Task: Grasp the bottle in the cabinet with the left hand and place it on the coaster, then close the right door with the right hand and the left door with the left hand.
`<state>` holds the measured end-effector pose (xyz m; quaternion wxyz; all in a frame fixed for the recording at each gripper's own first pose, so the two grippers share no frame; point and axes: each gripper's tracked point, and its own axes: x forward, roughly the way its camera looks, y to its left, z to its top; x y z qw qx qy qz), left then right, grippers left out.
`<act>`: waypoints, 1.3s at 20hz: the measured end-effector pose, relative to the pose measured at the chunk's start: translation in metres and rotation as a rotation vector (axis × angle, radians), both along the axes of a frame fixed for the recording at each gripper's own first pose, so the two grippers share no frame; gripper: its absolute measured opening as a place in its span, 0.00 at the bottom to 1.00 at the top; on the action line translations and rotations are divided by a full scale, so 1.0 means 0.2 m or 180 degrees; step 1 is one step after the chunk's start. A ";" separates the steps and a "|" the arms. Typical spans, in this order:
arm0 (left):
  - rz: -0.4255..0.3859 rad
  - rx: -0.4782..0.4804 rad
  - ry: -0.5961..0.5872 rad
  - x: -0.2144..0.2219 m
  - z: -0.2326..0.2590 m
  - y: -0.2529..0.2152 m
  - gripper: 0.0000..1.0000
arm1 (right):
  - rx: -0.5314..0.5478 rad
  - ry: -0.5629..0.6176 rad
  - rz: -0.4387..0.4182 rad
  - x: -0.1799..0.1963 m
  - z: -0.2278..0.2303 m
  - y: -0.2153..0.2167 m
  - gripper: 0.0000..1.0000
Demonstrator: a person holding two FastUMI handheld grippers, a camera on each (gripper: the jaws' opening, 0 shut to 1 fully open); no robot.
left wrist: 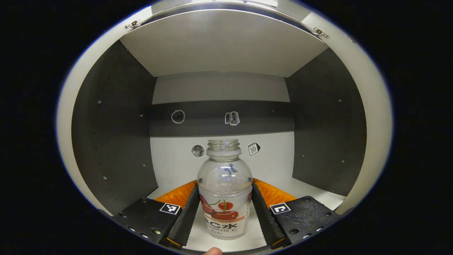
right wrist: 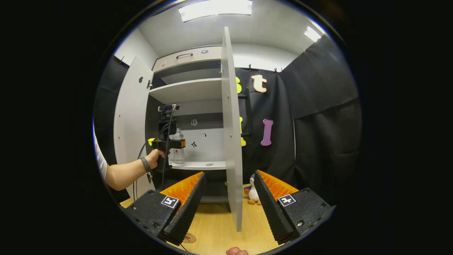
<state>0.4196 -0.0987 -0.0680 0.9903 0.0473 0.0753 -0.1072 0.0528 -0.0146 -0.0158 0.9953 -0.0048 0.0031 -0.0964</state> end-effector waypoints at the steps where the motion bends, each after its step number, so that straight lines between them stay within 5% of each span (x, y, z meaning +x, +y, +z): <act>1: -0.0010 -0.0030 -0.0010 -0.01 0.02 0.00 0.76 | 0.0007 -0.0006 0.0015 0.00 0.00 0.00 0.84; 13: -0.0215 -0.0114 -0.0201 -0.54 0.18 0.12 0.75 | 0.0099 -0.0025 0.0420 0.02 0.03 0.11 0.84; 20: -0.0233 -0.0359 0.0100 -1.00 -0.09 0.11 0.75 | 0.0135 -0.0114 0.0703 0.00 0.10 0.20 0.84; 26: -0.0144 -0.0194 0.0111 -1.27 -0.33 0.14 0.75 | 0.0083 -0.0184 0.0719 -0.01 0.19 0.20 0.83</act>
